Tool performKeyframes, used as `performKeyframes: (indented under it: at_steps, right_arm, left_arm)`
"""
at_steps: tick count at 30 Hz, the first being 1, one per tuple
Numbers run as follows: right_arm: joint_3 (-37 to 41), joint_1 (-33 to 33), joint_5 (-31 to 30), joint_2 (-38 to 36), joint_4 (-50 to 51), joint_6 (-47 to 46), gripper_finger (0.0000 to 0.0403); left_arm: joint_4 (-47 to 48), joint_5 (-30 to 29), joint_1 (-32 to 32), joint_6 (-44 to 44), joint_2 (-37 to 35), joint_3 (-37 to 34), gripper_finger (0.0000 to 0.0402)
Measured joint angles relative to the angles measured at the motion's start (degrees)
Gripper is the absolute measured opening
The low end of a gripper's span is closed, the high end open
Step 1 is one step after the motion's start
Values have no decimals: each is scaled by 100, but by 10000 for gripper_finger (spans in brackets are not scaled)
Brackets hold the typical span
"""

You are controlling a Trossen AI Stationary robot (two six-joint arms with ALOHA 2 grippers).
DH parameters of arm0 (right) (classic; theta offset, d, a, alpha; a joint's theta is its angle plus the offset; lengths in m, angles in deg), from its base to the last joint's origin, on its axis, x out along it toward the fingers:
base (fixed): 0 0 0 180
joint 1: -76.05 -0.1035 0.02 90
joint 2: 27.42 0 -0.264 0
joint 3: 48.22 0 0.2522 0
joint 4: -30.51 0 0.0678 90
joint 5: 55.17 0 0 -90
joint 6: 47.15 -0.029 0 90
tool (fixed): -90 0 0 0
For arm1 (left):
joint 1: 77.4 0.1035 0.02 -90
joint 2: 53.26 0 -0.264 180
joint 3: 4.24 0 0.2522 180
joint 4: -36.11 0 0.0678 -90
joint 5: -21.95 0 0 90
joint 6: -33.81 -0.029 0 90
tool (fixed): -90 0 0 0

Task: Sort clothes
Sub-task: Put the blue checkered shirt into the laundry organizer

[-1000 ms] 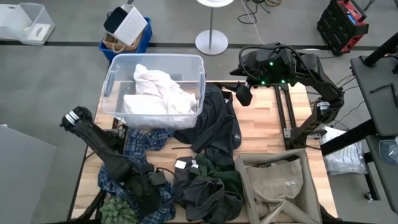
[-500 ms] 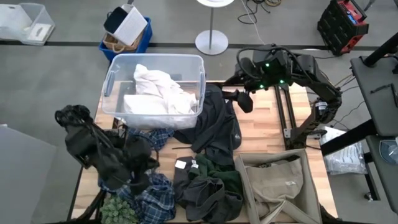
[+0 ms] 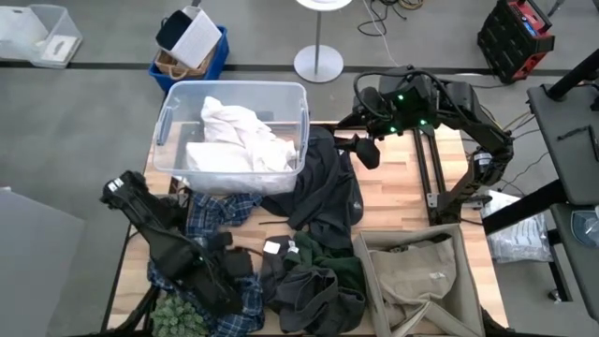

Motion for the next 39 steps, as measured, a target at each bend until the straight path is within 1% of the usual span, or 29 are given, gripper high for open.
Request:
performKeyframes:
  at_steps: [2,4,10,11,14,16,18,20,22,24,25,26,29,32,34,36,39]
  right_arm:
    - [0,0,-2,0,2,-11,278]
    - [0,0,0,0,5,-13,275]
    - [0,0,0,0,39,-13,278]
    - [0,0,0,0,39,-14,280]
    - [0,0,-2,0,39,-21,283]
    - [0,0,-2,0,37,-66,283]
    - [0,0,-2,0,37,-72,280]
    - [0,0,-2,0,37,-71,276]
    - [0,0,-2,0,35,-54,272]
    - [0,0,-4,0,25,-50,268]
    - [0,0,-4,0,23,-50,266]
    - [0,0,-3,0,22,-47,264]
    - [0,0,-4,0,22,-12,259]
    - [0,0,-2,0,17,150,253]
    - [0,-19,42,0,-14,375,249]
    - [2,-27,238,0,-175,565,245]
    - [36,-67,767,27,-725,629,245]
  left_arm:
    - [-762,233,-10,30,-37,-593,172]
    - [-1432,313,-10,179,-90,-1150,172]
    - [-2078,362,-12,765,-134,-2426,163]
    - [-2349,420,-12,789,-166,-2628,161]
    - [-3630,734,-32,811,-259,-3299,156]
    - [-4375,760,-47,960,-261,-3731,155]
    - [-4833,768,-49,1088,-257,-4086,154]
    - [-5101,827,-45,1111,-257,-4348,141]
    - [-5136,865,-39,1093,-281,-4474,103]
    - [-5075,912,-38,1089,-361,-4480,40]
    - [-5083,940,-38,1104,-436,-4480,21]
    - [-5114,981,-38,1135,-536,-4480,13]
    - [-4904,1032,-38,1139,-893,-4264,3]
    - [-4395,988,-38,1015,-1358,-3702,1]
    - [-3837,887,-21,857,-1636,-3154,1]
    - [-3199,779,18,662,-1866,-2480,1]
    - [-2074,273,139,414,-2044,-1288,0]
